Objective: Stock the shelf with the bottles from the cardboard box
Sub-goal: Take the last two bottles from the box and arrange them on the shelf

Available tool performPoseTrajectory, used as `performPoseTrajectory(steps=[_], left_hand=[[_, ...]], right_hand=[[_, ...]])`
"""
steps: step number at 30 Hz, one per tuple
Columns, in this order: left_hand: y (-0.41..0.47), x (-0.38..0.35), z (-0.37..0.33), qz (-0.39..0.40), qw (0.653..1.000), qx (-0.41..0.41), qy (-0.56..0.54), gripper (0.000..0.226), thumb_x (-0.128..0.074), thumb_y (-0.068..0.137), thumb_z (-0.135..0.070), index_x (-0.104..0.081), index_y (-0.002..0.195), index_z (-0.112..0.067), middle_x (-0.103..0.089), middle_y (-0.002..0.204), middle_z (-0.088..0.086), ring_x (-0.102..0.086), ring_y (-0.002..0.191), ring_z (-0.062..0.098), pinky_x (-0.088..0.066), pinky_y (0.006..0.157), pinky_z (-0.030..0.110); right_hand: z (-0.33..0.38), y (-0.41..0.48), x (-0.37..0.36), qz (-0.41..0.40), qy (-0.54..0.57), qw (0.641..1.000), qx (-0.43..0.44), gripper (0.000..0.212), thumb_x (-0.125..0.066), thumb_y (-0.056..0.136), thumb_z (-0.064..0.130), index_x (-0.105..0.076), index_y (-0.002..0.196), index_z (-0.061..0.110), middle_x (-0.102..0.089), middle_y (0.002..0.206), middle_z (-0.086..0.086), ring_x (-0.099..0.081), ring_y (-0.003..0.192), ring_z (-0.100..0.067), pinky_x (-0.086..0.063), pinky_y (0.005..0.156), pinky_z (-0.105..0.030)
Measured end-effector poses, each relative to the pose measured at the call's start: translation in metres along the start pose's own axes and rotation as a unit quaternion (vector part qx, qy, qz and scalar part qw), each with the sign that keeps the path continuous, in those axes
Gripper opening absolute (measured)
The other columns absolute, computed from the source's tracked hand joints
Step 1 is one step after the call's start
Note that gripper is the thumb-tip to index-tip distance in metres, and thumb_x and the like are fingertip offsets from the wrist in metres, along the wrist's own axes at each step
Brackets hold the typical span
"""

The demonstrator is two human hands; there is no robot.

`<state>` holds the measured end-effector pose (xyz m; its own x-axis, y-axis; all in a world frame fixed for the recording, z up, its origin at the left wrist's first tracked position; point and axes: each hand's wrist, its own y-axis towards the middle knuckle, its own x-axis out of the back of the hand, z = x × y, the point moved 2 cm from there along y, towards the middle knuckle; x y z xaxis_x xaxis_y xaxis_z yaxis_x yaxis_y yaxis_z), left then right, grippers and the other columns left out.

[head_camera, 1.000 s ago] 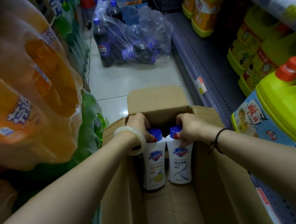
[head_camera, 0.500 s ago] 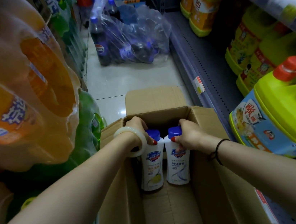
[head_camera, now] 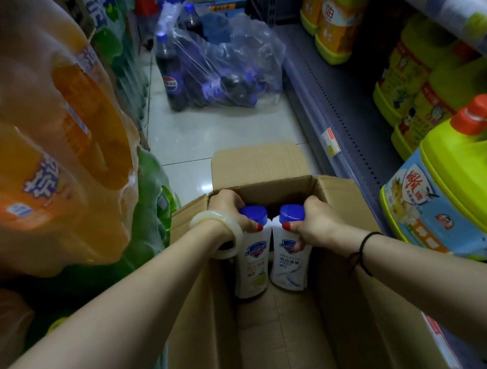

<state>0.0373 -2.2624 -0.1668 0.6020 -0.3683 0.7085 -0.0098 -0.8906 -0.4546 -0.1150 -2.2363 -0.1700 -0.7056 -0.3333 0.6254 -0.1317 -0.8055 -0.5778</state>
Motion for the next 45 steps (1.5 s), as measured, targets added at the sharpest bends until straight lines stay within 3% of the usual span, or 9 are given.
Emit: performPoseTrajectory(steps=[4, 8, 17, 25, 28, 35, 38, 43, 45], left_hand=[[-0.007, 0.008, -0.005, -0.019, 1.0, -0.019, 0.003, 0.051, -0.076, 0.072, -0.031, -0.057, 0.116, -0.013, -0.061, 0.115, 0.004, -0.048, 0.091, 0.012, -0.036, 0.073, 0.024], [-0.014, 0.015, -0.009, -0.034, 0.999, -0.019, -0.032, 0.051, -0.078, 0.07, -0.027, -0.057, 0.114, -0.013, -0.06, 0.115, 0.004, -0.049, 0.091, 0.012, -0.038, 0.073, 0.025], [-0.033, 0.046, -0.03, -0.04, 0.997, -0.037, -0.062, 0.053, -0.079, 0.07, -0.021, -0.06, 0.117, -0.008, -0.064, 0.116, 0.008, -0.057, 0.101, 0.019, -0.041, 0.077, 0.024], [-0.056, 0.079, -0.047, -0.029, 0.992, -0.052, -0.111, 0.046, -0.082, 0.066, -0.018, -0.065, 0.108, -0.01, -0.067, 0.102, 0.004, -0.061, 0.092, 0.017, -0.049, 0.077, 0.026], [-0.07, 0.103, -0.059, -0.037, 0.988, -0.055, -0.136, 0.045, -0.083, 0.064, -0.017, -0.066, 0.106, -0.011, -0.069, 0.1, 0.005, -0.065, 0.094, 0.02, -0.052, 0.079, 0.028], [-0.117, 0.185, -0.113, -0.037, 0.981, -0.073, -0.174, 0.04, -0.081, 0.066, -0.013, -0.064, 0.103, -0.012, -0.068, 0.099, 0.005, -0.063, 0.093, 0.019, -0.049, 0.079, 0.028], [-0.143, 0.226, -0.144, -0.038, 0.979, -0.085, -0.181, 0.039, -0.08, 0.067, -0.01, -0.063, 0.102, -0.012, -0.067, 0.099, 0.005, -0.062, 0.094, 0.019, -0.049, 0.084, 0.031], [-0.193, 0.3, -0.204, -0.027, 0.976, -0.118, -0.183, 0.037, -0.08, 0.068, -0.01, -0.064, 0.101, -0.009, -0.067, 0.093, 0.004, -0.061, 0.083, 0.015, -0.047, 0.067, 0.022], [-0.215, 0.332, -0.229, -0.031, 0.974, -0.126, -0.183, 0.038, -0.08, 0.068, -0.011, -0.064, 0.102, -0.008, -0.067, 0.091, 0.003, -0.061, 0.083, 0.015, -0.048, 0.07, 0.025]], right_hand=[[-0.003, -0.004, 0.008, -0.007, 0.053, 0.998, 0.014, 0.033, -0.061, 0.088, 0.024, -0.041, 0.11, 0.009, -0.062, 0.088, -0.007, -0.064, 0.057, -0.012, -0.055, 0.058, -0.027], [-0.004, -0.013, 0.016, -0.024, 0.103, 0.994, 0.034, 0.043, -0.065, 0.086, 0.018, -0.043, 0.122, 0.006, -0.055, 0.072, 0.002, -0.061, 0.057, -0.011, -0.053, 0.061, -0.027], [0.007, -0.039, 0.043, -0.074, 0.147, 0.983, 0.079, 0.056, -0.074, 0.077, 0.016, -0.05, 0.127, 0.006, -0.062, 0.103, -0.004, -0.062, 0.056, -0.007, -0.047, 0.045, -0.014], [0.025, -0.069, 0.082, -0.071, 0.147, 0.979, 0.12, 0.053, -0.076, 0.074, 0.019, -0.056, 0.123, 0.007, -0.065, 0.111, -0.009, -0.06, 0.08, -0.01, -0.048, 0.058, -0.019], [0.042, -0.085, 0.101, -0.066, 0.164, 0.975, 0.136, 0.048, -0.076, 0.074, 0.02, -0.059, 0.118, 0.007, -0.063, 0.093, 0.003, -0.057, 0.077, -0.003, -0.042, 0.057, -0.016], [0.101, -0.141, 0.168, -0.076, 0.195, 0.96, 0.186, 0.032, -0.078, 0.073, 0.022, -0.066, 0.099, 0.009, -0.064, 0.082, 0.002, -0.059, 0.071, -0.005, -0.044, 0.055, -0.011], [0.129, -0.172, 0.203, -0.081, 0.207, 0.955, 0.197, 0.03, -0.079, 0.073, 0.021, -0.067, 0.098, 0.01, -0.065, 0.081, 0.002, -0.06, 0.073, -0.007, -0.044, 0.059, -0.017], [0.179, -0.231, 0.268, -0.096, 0.229, 0.944, 0.217, 0.026, -0.08, 0.071, 0.02, -0.067, 0.092, 0.013, -0.065, 0.077, 0.001, -0.057, 0.067, -0.007, -0.045, 0.056, -0.013], [0.203, -0.259, 0.298, -0.101, 0.225, 0.942, 0.228, 0.028, -0.079, 0.072, 0.02, -0.067, 0.095, 0.011, -0.065, 0.078, -0.001, -0.058, 0.066, -0.007, -0.045, 0.057, -0.015]])
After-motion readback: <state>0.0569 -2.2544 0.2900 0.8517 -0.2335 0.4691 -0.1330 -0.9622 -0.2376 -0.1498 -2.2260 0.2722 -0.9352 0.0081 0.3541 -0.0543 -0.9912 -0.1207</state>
